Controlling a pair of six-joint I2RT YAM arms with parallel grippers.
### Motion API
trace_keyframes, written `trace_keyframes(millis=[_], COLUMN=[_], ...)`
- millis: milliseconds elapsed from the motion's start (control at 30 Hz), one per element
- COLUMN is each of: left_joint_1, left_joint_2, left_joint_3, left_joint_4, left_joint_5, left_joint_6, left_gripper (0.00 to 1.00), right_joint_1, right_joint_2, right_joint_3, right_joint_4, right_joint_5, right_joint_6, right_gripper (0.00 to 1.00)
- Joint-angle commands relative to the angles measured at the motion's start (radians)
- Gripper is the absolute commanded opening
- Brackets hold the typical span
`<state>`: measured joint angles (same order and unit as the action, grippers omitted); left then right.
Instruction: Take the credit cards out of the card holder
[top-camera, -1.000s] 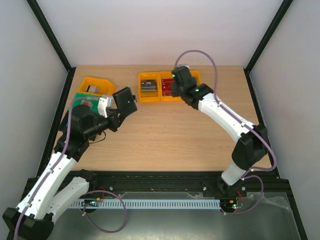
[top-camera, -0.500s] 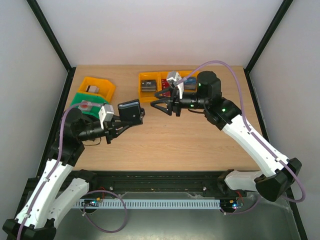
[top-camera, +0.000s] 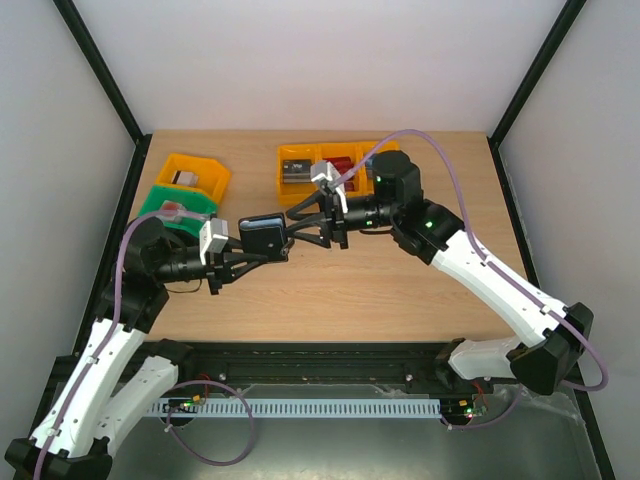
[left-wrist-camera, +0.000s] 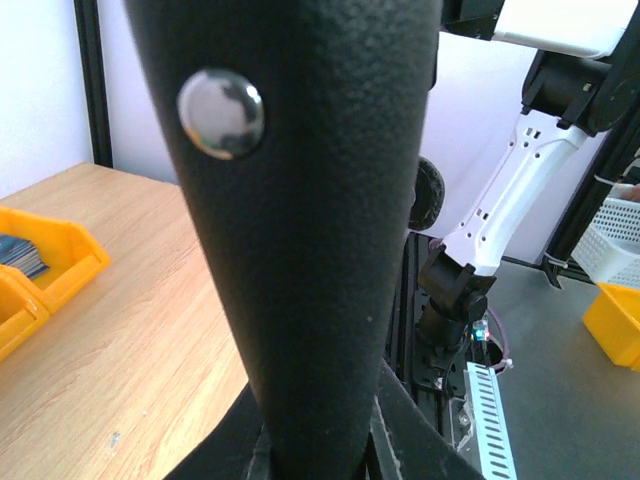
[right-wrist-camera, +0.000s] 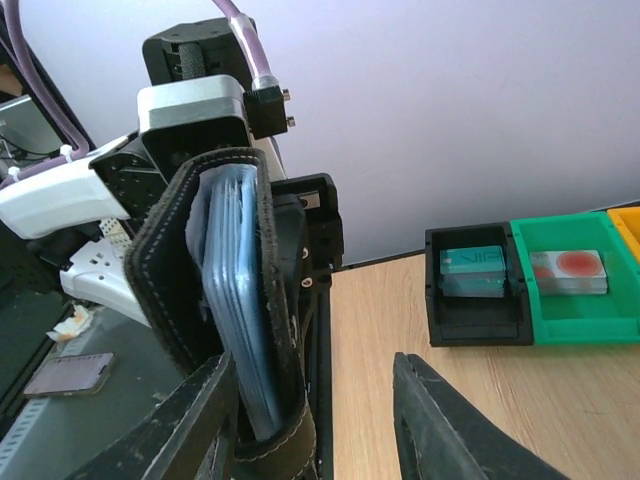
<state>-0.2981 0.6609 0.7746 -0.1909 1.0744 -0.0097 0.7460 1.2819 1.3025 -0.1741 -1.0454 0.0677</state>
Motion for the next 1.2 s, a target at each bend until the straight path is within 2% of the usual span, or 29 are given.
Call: trace_keyframes(millis=[0, 133, 267, 333, 667, 700, 733, 867, 900, 967, 1000, 1067, 1100, 1167], left_joint_1=[-0.004, -0.005, -0.006, -0.006, -0.015, -0.015, -0.015, -0.015, -0.016, -0.015, -0.014, -0.012, -0.010, -0.001], left_joint_2=[-0.005, -0.010, -0.010, -0.010, -0.010, -0.010, -0.012, -0.020, -0.021, -0.023, -0.027, -0.038, -0.045, -0.057], left_joint_3=[0.029, 0.024, 0.024, 0.026, 0.025, 0.025, 0.026, 0.021, 0.019, 0.014, 0.008, -0.014, -0.028, -0.054], left_joint_4=[0.048, 0.038, 0.032, 0.044, 0.004, 0.001, -0.002, -0.004, -0.001, 0.023, 0.047, 0.107, 0.131, 0.160], left_joint_5=[0.041, 0.054, 0.045, 0.047, 0.065, 0.065, 0.065, 0.059, 0.053, 0.024, -0.007, -0.140, -0.225, -0.413], left_joint_6=[0.022, 0.036, 0.035, 0.024, 0.058, 0.058, 0.059, 0.060, 0.054, 0.022, -0.006, -0.076, -0.107, -0.144], left_gripper=[0.02, 0.02, 0.02, 0.02, 0.02, 0.02, 0.02, 0.02, 0.02, 0.04, 0.17, 0.55, 0.65, 0.76], right_joint_1=[0.033, 0.039, 0.050, 0.067, 0.127, 0.129, 0.131, 0.130, 0.130, 0.131, 0.131, 0.130, 0.130, 0.131], right_joint_2=[0.023, 0.024, 0.031, 0.043, 0.059, 0.064, 0.069, 0.063, 0.060, 0.054, 0.050, 0.047, 0.048, 0.055], right_joint_3=[0.043, 0.051, 0.064, 0.075, 0.087, 0.085, 0.084, 0.069, 0.064, 0.059, 0.055, 0.052, 0.051, 0.060], right_joint_4=[0.000, -0.011, -0.042, -0.070, -0.023, -0.024, -0.022, 0.014, 0.025, 0.043, 0.050, 0.065, 0.066, 0.045], right_joint_5=[0.004, 0.026, -0.041, -0.014, 0.003, 0.014, 0.025, 0.074, 0.087, 0.126, 0.150, 0.242, 0.335, 0.518], right_joint_6=[-0.034, -0.045, -0.086, -0.103, -0.094, -0.090, -0.083, -0.054, -0.044, -0.020, -0.001, 0.048, 0.072, 0.135], right_gripper=[0.42, 0.43, 0.55, 0.58, 0.61, 0.58, 0.50, 0.10, 0.03, 0.02, 0.02, 0.02, 0.02, 0.02])
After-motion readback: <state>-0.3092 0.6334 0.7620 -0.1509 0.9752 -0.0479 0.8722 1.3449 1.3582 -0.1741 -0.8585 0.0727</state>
